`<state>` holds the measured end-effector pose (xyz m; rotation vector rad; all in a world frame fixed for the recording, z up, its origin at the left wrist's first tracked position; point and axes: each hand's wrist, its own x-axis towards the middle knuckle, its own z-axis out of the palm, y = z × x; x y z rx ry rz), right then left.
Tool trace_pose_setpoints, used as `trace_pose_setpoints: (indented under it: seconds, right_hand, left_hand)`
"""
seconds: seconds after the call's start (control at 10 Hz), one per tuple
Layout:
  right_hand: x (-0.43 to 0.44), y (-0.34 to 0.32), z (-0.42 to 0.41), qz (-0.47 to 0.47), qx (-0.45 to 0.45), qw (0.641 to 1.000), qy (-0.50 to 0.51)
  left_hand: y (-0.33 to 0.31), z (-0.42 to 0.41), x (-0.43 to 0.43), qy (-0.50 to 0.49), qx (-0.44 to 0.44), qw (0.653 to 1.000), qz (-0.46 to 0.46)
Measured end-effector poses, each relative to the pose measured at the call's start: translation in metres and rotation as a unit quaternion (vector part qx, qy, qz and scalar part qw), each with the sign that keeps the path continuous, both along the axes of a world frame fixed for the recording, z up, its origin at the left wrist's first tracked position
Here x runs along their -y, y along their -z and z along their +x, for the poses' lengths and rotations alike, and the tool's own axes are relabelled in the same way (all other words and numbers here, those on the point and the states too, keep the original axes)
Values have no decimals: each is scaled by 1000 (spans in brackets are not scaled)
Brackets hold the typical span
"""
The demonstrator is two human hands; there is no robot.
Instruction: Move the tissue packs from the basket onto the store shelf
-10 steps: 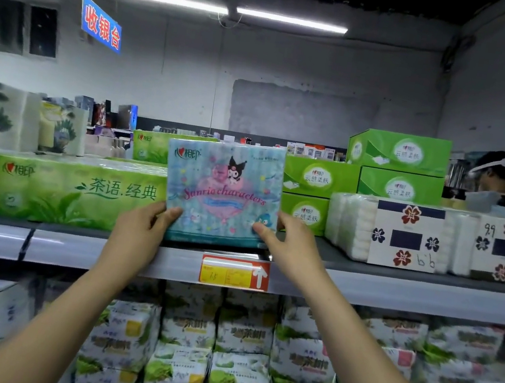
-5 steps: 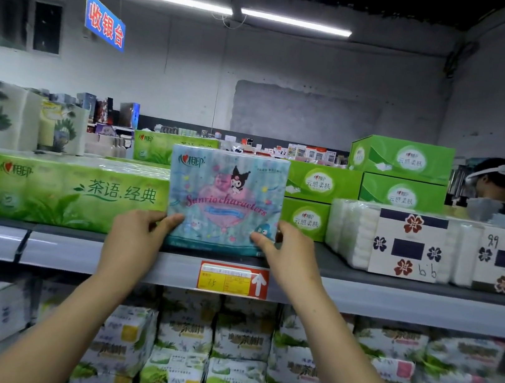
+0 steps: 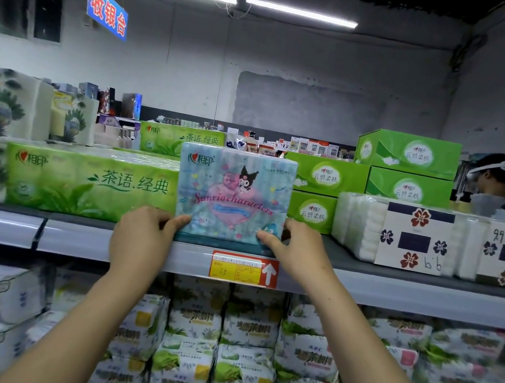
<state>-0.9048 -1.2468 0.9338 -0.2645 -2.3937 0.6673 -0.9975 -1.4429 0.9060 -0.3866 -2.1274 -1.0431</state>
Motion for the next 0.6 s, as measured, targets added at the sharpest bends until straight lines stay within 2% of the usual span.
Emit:
trace_pose_setpoints:
  seconds: [0.1, 0.2, 0.3, 0.5, 0.6]
  right_hand:
    - [2, 1, 0, -4, 0, 1000, 1]
    - [3, 5, 1, -23, -6, 1000, 1]
    - [9, 10, 4, -59, -43, 997, 8]
    - [30, 23, 11, -119, -166, 979, -3]
    - [49, 33, 18, -208, -220, 953, -19]
  left_hand:
    - [5, 1, 4, -21, 15, 1000, 1]
    - [6, 2, 6, 8, 41, 999, 12]
    - [6, 10, 17, 108, 103, 982, 114]
    - [13, 49, 73, 191, 90, 947, 240]
    - [14, 57, 102, 237, 110, 917, 301]
